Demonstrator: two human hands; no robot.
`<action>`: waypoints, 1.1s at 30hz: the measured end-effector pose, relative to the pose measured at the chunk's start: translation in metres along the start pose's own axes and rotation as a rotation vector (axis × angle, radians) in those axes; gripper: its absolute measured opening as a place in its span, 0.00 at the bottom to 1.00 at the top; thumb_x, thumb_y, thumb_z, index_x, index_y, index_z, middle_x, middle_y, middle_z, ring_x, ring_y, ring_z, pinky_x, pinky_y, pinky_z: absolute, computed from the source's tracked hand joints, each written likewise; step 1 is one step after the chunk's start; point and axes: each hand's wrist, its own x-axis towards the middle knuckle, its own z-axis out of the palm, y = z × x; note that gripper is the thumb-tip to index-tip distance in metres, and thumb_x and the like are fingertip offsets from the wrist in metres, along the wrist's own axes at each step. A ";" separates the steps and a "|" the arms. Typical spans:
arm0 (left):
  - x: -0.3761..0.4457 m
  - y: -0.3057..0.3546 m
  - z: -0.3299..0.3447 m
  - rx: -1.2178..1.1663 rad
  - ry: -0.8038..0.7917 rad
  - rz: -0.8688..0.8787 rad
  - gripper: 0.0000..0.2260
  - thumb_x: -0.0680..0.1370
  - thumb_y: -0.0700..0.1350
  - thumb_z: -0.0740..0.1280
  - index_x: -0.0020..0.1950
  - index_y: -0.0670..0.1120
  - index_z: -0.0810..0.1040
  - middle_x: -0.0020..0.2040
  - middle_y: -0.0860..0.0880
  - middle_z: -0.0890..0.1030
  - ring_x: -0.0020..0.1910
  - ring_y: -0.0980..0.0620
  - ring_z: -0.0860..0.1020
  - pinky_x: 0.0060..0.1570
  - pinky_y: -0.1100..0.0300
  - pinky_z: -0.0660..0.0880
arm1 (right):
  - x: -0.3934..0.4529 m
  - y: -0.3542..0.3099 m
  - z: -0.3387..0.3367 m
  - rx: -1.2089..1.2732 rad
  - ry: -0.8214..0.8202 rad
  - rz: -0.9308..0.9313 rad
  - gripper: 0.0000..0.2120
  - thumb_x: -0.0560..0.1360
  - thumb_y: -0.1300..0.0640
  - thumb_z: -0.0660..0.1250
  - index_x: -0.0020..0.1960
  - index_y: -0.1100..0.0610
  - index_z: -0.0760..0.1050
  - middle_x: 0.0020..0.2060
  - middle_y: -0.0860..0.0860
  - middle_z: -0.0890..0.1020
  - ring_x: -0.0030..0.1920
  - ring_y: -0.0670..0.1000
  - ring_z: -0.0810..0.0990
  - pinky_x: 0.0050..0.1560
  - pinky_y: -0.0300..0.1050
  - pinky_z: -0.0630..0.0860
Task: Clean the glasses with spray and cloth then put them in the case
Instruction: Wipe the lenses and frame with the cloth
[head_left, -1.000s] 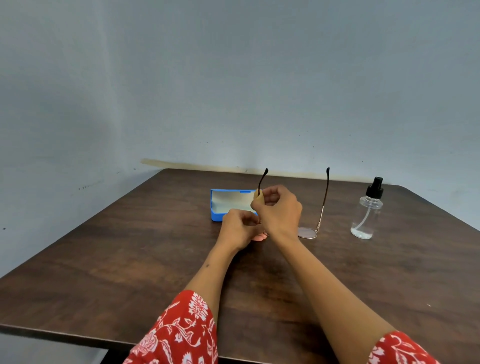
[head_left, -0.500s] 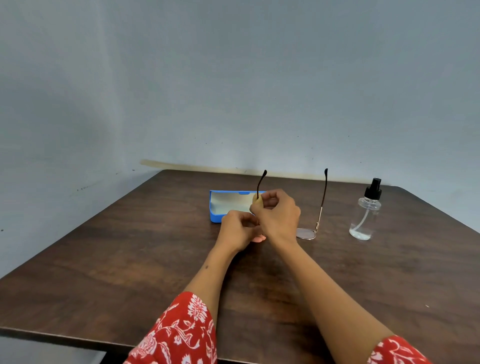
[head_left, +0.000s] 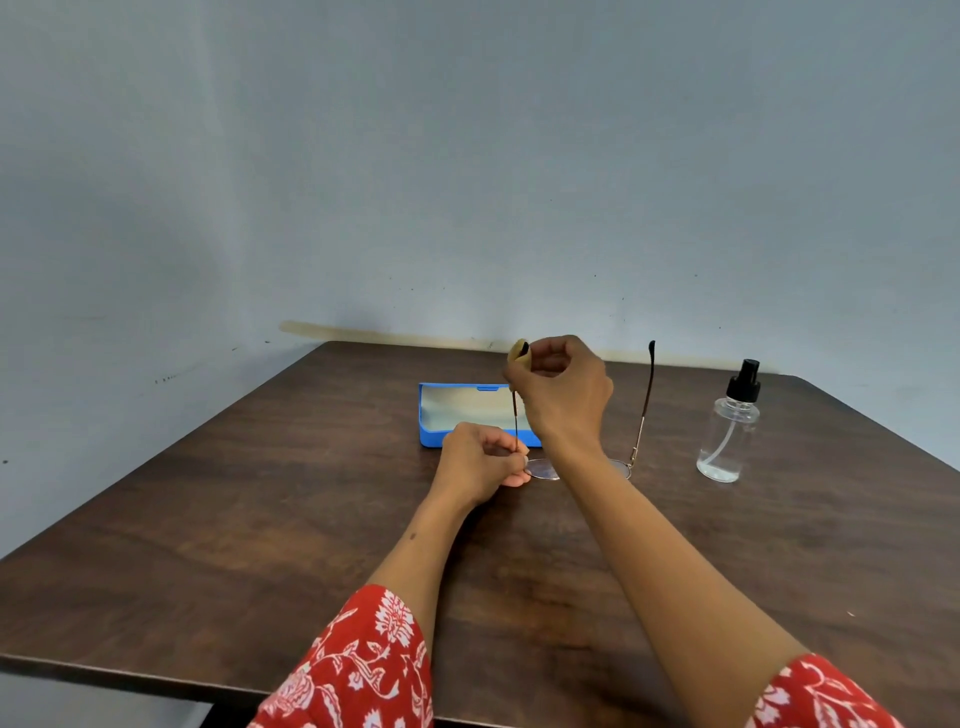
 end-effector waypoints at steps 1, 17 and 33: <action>0.000 0.000 0.000 0.004 0.000 -0.003 0.03 0.71 0.31 0.70 0.42 0.36 0.81 0.34 0.41 0.82 0.29 0.55 0.82 0.33 0.66 0.79 | 0.000 -0.002 0.000 0.009 0.013 0.007 0.09 0.66 0.59 0.72 0.34 0.50 0.73 0.29 0.47 0.80 0.32 0.47 0.81 0.37 0.37 0.75; -0.001 0.002 -0.001 -0.008 0.005 -0.010 0.04 0.71 0.32 0.71 0.41 0.39 0.81 0.35 0.41 0.83 0.33 0.50 0.83 0.37 0.63 0.81 | 0.015 -0.026 -0.063 0.065 -0.008 0.051 0.05 0.67 0.54 0.72 0.41 0.54 0.79 0.29 0.49 0.83 0.33 0.48 0.81 0.48 0.52 0.80; -0.002 0.004 -0.001 0.048 -0.002 -0.008 0.04 0.72 0.33 0.71 0.46 0.37 0.82 0.34 0.44 0.83 0.31 0.54 0.82 0.32 0.67 0.78 | 0.010 0.046 -0.114 -0.287 -0.312 0.428 0.03 0.69 0.64 0.71 0.40 0.57 0.81 0.32 0.52 0.81 0.31 0.45 0.77 0.28 0.34 0.72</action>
